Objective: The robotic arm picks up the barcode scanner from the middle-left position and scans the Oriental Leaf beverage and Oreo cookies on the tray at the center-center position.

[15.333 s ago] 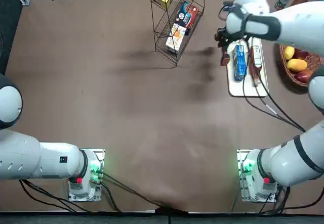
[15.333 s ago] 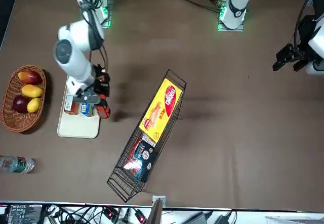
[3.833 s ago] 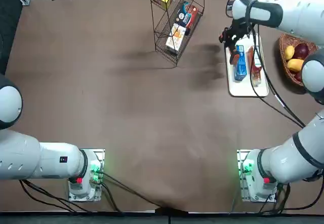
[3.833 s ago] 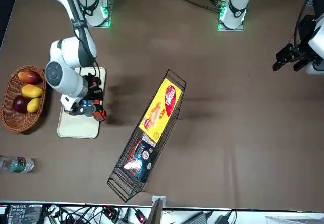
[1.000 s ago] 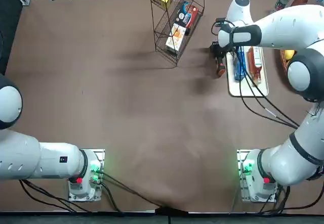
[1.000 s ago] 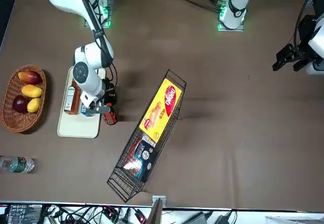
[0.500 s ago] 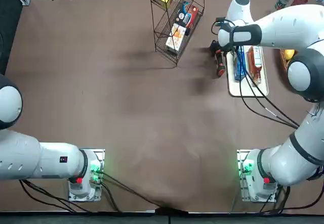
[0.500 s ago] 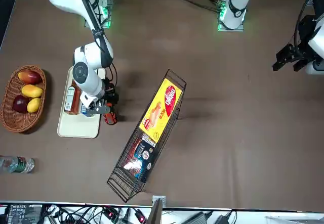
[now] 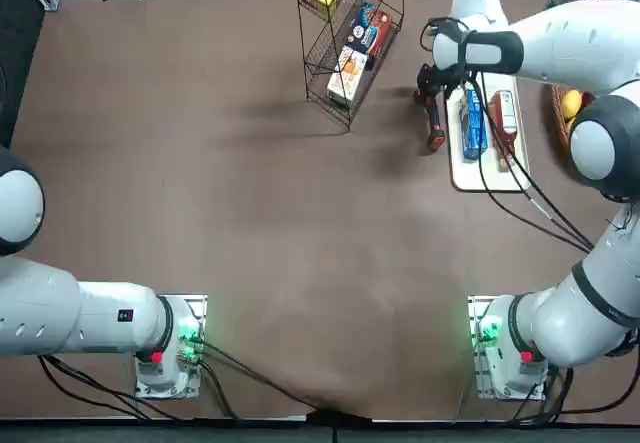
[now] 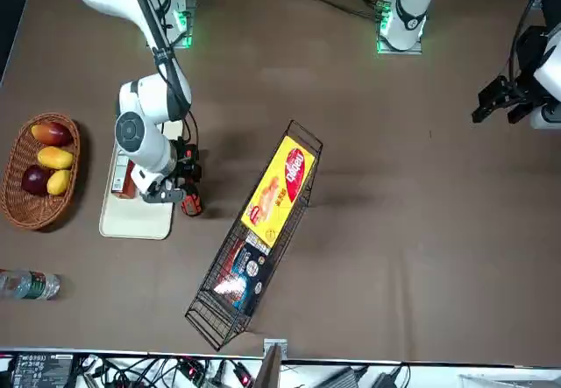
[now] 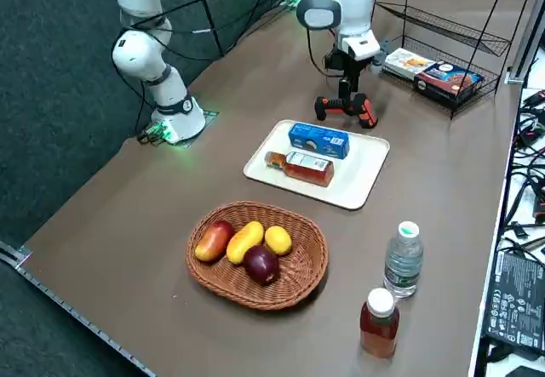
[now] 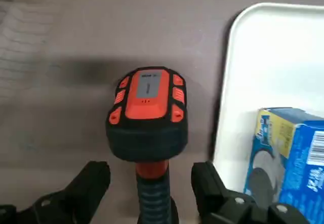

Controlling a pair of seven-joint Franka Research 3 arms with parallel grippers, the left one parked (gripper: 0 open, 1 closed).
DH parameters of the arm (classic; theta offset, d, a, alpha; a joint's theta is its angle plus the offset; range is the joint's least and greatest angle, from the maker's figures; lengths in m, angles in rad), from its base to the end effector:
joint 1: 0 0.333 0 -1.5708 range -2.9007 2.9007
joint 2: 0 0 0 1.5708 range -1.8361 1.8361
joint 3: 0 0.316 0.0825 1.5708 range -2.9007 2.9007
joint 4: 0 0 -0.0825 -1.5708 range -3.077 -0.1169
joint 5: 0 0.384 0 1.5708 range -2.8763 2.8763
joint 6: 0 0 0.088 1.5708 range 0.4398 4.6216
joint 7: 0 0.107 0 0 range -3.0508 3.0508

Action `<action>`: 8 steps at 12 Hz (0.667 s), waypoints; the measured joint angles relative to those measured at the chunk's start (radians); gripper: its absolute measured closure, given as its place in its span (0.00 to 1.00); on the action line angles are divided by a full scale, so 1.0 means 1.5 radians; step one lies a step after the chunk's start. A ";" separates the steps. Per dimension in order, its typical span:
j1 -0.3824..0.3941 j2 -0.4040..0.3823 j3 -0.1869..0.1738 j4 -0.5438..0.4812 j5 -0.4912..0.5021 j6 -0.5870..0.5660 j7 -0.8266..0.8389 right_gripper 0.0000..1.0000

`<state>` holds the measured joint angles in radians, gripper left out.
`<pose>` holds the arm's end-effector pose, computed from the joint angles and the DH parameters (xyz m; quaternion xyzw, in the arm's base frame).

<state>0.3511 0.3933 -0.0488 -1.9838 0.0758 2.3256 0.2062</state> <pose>0.5770 0.1823 0.2621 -0.9993 -0.0230 0.0289 0.0106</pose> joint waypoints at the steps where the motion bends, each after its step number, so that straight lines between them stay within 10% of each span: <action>1: -0.001 -0.002 -0.002 0.016 0.000 -0.027 0.000 0.00; 8: -0.075 -0.049 -0.021 0.238 -0.002 -0.365 -0.030 0.00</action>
<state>0.2380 0.3190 -0.0806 -1.6267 0.0726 1.7782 0.1605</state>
